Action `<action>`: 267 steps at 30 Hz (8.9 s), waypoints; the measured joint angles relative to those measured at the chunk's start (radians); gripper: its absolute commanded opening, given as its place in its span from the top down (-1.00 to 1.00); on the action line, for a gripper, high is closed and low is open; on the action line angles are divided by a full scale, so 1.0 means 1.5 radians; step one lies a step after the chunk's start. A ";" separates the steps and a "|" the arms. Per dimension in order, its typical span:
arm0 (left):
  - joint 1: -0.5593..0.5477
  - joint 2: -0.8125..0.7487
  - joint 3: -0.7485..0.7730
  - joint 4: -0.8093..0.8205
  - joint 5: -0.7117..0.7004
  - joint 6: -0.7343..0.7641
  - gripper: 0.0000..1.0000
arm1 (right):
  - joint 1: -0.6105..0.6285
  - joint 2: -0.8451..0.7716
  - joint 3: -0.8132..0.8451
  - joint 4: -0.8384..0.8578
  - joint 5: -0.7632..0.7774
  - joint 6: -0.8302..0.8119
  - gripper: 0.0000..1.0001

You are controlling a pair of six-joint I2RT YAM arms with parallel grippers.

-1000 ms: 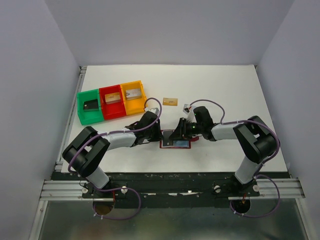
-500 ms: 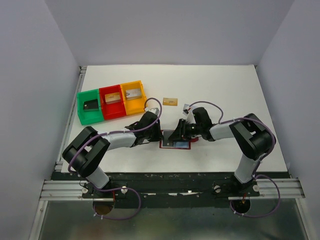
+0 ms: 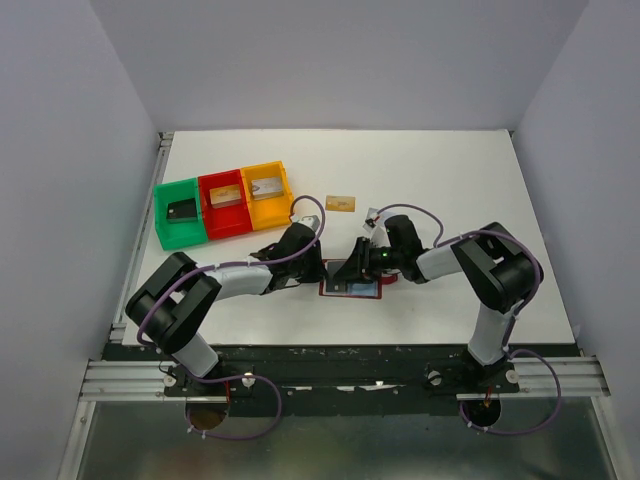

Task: Take the credit cards out of the card holder
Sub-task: Remove the credit card from the card holder, then place the credit card at the center of the board.

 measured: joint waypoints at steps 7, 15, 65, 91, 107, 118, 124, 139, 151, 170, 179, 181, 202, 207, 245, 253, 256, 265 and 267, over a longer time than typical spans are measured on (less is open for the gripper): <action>0.000 0.001 0.000 0.001 0.001 0.001 1.00 | -0.002 0.010 0.000 0.012 -0.012 0.006 0.24; -0.001 -0.003 -0.003 0.001 -0.004 -0.001 0.69 | -0.002 0.010 0.000 0.012 -0.011 0.005 0.25; -0.005 -0.029 -0.018 -0.031 -0.018 -0.006 1.00 | -0.028 -0.082 -0.026 -0.096 0.009 -0.066 0.43; -0.003 -0.030 -0.021 -0.029 -0.018 -0.018 1.00 | -0.056 -0.105 -0.050 -0.110 0.022 -0.075 0.99; 0.000 -0.114 -0.070 -0.070 -0.047 -0.004 0.47 | -0.103 -0.276 -0.072 -0.252 0.064 -0.136 0.99; 0.000 -0.242 -0.064 -0.073 -0.048 0.021 -0.51 | -0.103 -0.416 -0.035 -0.364 0.088 -0.185 0.99; 0.001 -0.296 -0.090 0.032 -0.010 0.010 -0.49 | -0.103 -0.440 -0.078 -0.231 0.004 -0.140 0.99; 0.001 -0.303 -0.232 0.459 0.150 -0.036 -0.48 | -0.075 -0.436 -0.108 -0.084 -0.073 -0.068 0.99; 0.001 -0.275 -0.231 0.513 0.187 -0.046 -0.06 | -0.052 -0.399 -0.108 0.051 -0.099 0.016 0.99; 0.041 -0.356 -0.234 0.480 0.260 -0.038 1.00 | -0.041 -0.466 -0.014 -0.172 -0.085 -0.105 -0.12; 0.072 -0.399 -0.075 0.189 0.482 0.058 1.00 | -0.041 -0.508 0.095 -0.359 -0.098 -0.247 -0.13; 0.072 -0.396 -0.050 0.138 0.519 0.082 1.00 | -0.041 -0.508 0.095 -0.384 -0.100 -0.260 -0.13; 0.073 -0.333 0.035 -0.110 0.621 0.202 1.00 | 0.034 -0.482 0.143 -0.511 -0.111 -0.370 0.10; 0.073 -0.333 0.036 -0.116 0.622 0.206 1.00 | 0.048 -0.463 0.147 -0.539 -0.106 -0.389 0.55; 0.149 -0.580 -0.271 0.316 0.338 -0.057 -0.48 | 0.056 -0.475 -0.098 0.155 0.009 0.065 0.99; 0.150 -0.567 -0.281 0.412 0.339 -0.102 0.17 | 0.056 -0.459 -0.101 0.192 0.009 0.089 0.99; 0.150 -0.566 -0.282 0.427 0.339 -0.108 0.25 | 0.056 -0.459 -0.101 0.192 0.009 0.088 0.99; 0.150 -0.544 -0.283 0.449 0.342 -0.116 0.69 | 0.056 -0.453 -0.101 0.192 0.008 0.088 0.99; 0.150 -0.535 -0.283 0.455 0.343 -0.118 1.00 | 0.056 -0.452 -0.101 0.192 0.006 0.087 0.99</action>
